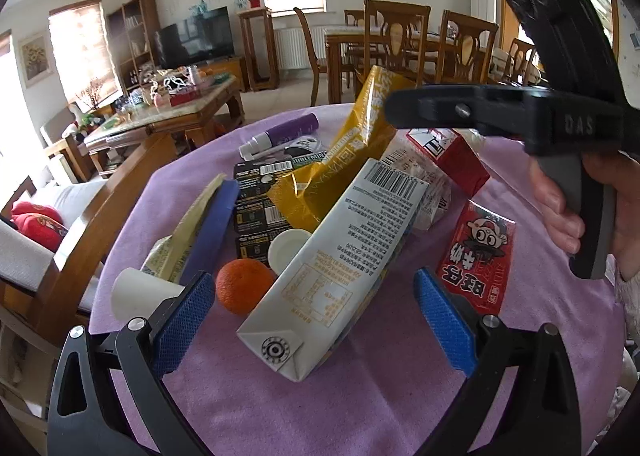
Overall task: Collect trash
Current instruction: 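Grasp the white milk carton with the left tool while the right tool grasps a yellow packet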
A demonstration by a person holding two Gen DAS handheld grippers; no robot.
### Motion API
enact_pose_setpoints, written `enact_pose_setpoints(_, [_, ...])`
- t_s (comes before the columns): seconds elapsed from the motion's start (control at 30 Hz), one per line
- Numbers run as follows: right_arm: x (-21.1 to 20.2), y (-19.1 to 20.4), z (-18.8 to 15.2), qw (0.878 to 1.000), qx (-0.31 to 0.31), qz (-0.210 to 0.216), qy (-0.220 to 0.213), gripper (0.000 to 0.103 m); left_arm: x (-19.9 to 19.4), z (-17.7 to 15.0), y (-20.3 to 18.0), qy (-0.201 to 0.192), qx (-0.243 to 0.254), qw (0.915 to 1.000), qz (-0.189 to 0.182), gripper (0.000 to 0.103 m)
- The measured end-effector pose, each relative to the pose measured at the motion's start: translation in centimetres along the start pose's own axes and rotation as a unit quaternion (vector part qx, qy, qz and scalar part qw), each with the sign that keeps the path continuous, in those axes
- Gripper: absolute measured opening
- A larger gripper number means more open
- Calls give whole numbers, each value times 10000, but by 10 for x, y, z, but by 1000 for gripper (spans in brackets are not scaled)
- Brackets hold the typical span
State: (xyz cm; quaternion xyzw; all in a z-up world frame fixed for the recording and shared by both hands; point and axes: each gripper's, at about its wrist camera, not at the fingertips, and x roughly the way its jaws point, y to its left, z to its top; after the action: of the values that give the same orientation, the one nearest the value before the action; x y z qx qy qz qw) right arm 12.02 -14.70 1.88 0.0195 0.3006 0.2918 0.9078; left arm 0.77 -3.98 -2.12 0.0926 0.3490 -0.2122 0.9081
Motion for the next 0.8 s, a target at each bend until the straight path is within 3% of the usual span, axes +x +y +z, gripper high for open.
enact_pose_setpoints(0.07, [7,-3,3,9999,72,93,53,90,-2,-1,4,11,-57,9999,-157,95])
enact_pose_setpoints(0.1, [10,-1,4,9997,101,179,103,72,-4,-2,5,-7,-99,9997,-235,90])
enact_pose_setpoints(0.17, [16,2,4,9995,64,208,207,53,-4,-1,10,19,-202,9990,-396,73])
enact_pose_setpoints(0.37, [6,3,1,9990,219,387,31,35,-6,2,12,-18,-375,9957,-843,58])
enact_pose_setpoints(0.43, [-4,3,0,9991,260,340,-53,29,-9,1,7,-58,-290,9959,-852,52])
enact_pose_setpoints(0.5, [-14,5,-2,9988,294,330,-198,17,-9,7,3,-124,-174,9969,-751,40])
enact_pose_setpoints(0.57, [-26,10,-1,9982,346,297,-389,13,-12,6,2,-183,-217,9974,-662,40])
enact_pose_setpoints(0.6, [-35,12,-1,9976,384,291,-504,5,-13,5,3,-185,-274,9969,-717,40])
enact_pose_setpoints(0.8, [-85,15,2,9931,466,145,-1069,5,-28,1,3,-404,-404,9965,-609,40])
